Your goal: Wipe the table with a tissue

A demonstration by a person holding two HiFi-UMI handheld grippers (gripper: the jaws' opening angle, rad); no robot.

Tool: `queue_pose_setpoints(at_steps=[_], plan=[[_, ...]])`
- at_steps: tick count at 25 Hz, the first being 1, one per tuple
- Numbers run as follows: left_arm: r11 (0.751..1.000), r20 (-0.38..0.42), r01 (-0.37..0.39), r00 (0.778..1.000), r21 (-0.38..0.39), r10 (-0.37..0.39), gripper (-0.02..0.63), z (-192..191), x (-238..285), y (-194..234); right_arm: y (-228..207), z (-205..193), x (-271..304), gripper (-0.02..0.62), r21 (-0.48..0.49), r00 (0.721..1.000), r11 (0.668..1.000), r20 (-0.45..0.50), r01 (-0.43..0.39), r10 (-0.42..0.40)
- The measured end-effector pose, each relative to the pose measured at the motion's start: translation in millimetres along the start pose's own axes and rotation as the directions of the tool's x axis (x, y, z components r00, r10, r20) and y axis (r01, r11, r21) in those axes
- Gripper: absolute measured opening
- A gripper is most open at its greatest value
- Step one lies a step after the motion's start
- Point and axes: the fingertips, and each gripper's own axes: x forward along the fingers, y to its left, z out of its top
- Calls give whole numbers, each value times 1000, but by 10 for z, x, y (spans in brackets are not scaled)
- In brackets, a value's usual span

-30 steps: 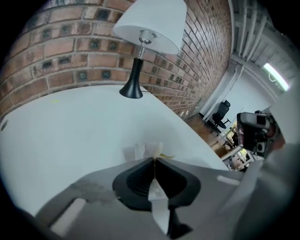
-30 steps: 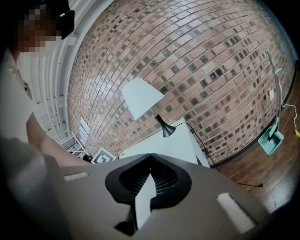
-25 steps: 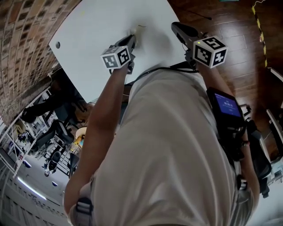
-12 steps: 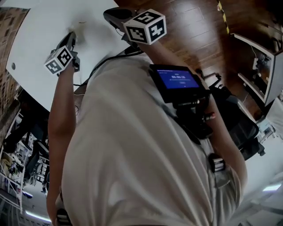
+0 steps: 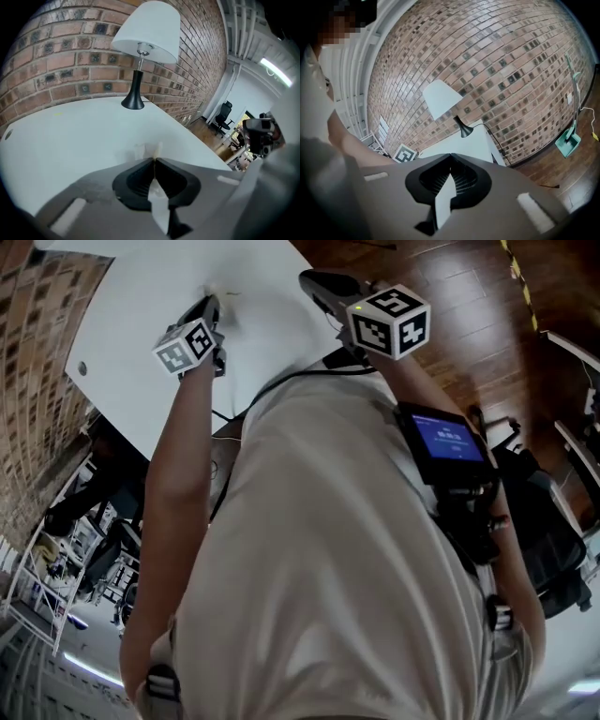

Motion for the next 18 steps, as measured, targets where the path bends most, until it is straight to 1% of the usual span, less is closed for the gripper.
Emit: queue_pose_setpoints(at_steps=[4, 7, 9, 14, 18], plan=[[1000, -23, 4, 1000, 3, -4, 23, 38, 120, -39, -134, 5, -107, 8, 13, 999, 999, 3, 38, -38], [999, -53, -6, 999, 54, 9, 23, 47, 150, 22, -161, 27, -102, 8, 23, 999, 998, 11, 50, -51], [997, -52, -11, 999, 70, 15, 23, 46, 155, 59, -182, 28, -106, 8, 29, 998, 998, 16, 58, -58], [1000, -46, -3, 999, 28, 5, 21, 34, 148, 99, -222, 20, -124, 8, 40, 997, 997, 22, 69, -70], [999, -52, -8, 999, 36, 10, 21, 24, 144, 56, -208, 38, -132, 8, 40, 997, 997, 27, 66, -67]])
